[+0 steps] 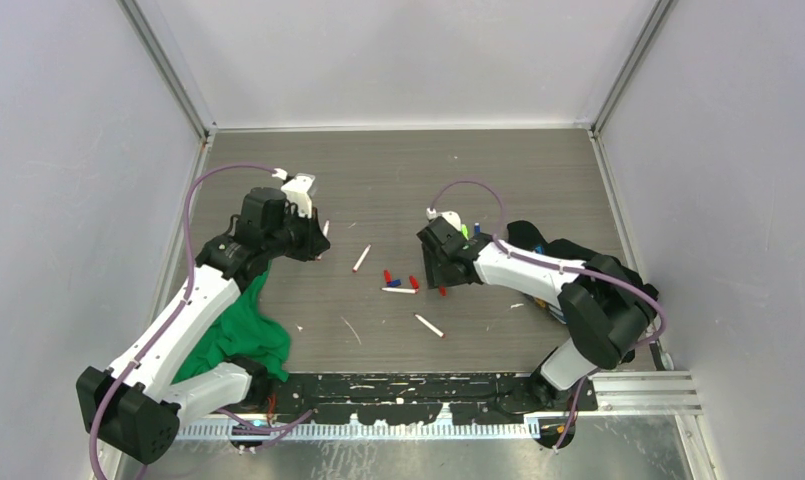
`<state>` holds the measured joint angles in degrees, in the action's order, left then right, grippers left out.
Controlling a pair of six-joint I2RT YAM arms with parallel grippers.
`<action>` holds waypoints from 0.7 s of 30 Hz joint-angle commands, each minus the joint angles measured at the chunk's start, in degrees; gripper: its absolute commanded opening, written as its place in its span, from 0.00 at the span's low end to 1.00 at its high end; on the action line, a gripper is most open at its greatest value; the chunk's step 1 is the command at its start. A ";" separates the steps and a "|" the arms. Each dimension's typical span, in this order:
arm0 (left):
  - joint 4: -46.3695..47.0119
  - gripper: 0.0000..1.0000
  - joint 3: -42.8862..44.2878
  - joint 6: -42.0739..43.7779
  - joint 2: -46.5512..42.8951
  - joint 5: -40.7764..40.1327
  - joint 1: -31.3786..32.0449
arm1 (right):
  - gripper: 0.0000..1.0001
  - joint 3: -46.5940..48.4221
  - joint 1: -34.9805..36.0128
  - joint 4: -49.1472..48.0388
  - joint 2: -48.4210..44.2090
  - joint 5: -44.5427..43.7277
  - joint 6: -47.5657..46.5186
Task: Insert the pens into the pen caps
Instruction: Insert the pen cap onto the pen.
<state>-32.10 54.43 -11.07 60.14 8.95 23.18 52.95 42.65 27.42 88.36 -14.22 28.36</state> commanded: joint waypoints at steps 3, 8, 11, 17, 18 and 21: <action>0.80 0.00 1.76 0.58 -1.07 -0.42 0.21 | 0.51 3.08 0.39 -1.13 2.78 1.14 -3.83; 0.65 0.00 1.81 0.57 -1.15 -0.47 0.20 | 0.46 4.42 0.40 -0.62 5.76 0.77 -4.80; 0.68 0.00 1.79 0.61 -1.16 -0.58 0.20 | 0.44 4.87 0.37 -0.85 7.05 0.48 -4.89; 0.65 0.00 1.86 0.64 -1.29 -0.67 0.20 | 0.40 5.64 0.33 -0.80 9.11 -0.02 -4.80; 0.64 0.00 1.82 0.68 -1.32 -0.75 0.20 | 0.39 5.66 0.36 -0.87 9.38 0.06 -4.76; 0.61 0.00 1.81 0.74 -1.56 -0.94 0.20 | 0.35 5.34 0.34 -0.90 9.73 0.53 -4.27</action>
<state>-32.10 54.43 -11.07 60.12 8.75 23.22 56.82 42.70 27.70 97.21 -13.37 23.99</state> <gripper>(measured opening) 0.088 0.368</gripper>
